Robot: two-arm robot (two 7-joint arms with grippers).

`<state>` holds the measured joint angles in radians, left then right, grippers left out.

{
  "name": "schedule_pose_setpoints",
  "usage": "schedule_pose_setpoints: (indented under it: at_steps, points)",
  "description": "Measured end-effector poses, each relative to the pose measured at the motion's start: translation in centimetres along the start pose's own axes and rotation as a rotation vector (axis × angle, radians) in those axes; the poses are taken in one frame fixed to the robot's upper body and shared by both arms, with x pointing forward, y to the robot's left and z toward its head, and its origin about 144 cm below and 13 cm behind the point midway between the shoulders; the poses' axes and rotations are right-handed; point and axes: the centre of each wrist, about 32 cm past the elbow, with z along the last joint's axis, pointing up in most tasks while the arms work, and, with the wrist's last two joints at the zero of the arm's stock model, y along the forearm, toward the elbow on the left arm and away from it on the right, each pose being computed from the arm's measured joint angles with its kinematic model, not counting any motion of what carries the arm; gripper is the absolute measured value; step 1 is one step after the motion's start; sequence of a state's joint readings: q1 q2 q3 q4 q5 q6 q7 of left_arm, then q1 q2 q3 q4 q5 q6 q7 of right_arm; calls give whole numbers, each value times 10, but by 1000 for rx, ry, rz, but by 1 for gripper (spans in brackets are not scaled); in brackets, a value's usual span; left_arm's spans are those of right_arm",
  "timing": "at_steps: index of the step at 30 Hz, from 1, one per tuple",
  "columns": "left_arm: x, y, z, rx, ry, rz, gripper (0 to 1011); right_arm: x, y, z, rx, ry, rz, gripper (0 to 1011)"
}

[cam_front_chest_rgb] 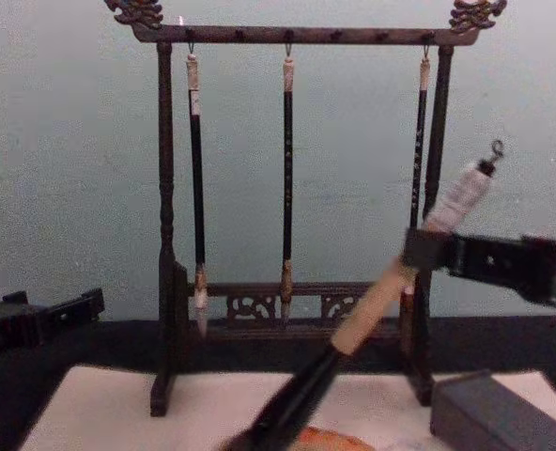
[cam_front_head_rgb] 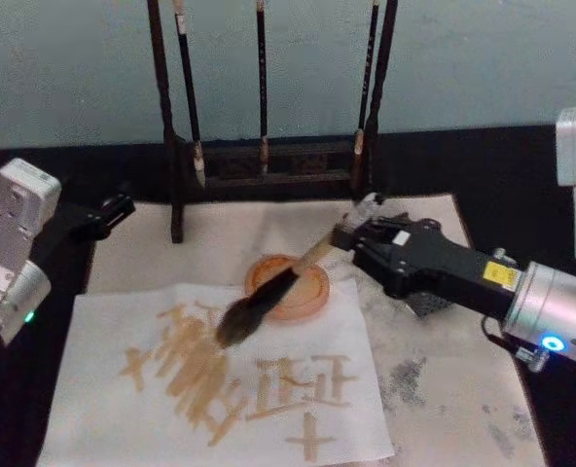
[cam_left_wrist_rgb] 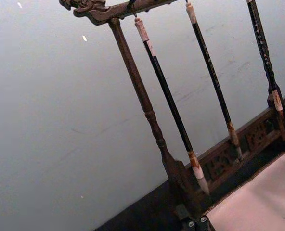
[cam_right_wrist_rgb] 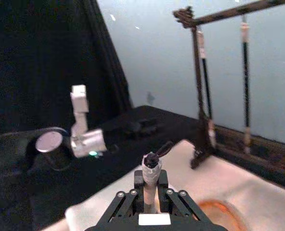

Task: Pick up the brush from the inkstone, write on the paper, then place the brush back to its original position.

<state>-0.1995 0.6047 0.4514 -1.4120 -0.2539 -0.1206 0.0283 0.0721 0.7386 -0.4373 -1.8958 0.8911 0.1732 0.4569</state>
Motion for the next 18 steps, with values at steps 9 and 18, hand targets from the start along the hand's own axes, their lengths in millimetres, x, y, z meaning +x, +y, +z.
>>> schedule_pose_setpoints:
  at_steps: [9, 18]
  points:
    - [0, 0, 0, 0, 0, 0, 1002, -10, 19, 0, 12, 17, 76, 173]
    - [0, 0, 0, 0, 0, 0, 1002, -9, 34, -13, -29, 36, 89, 173]
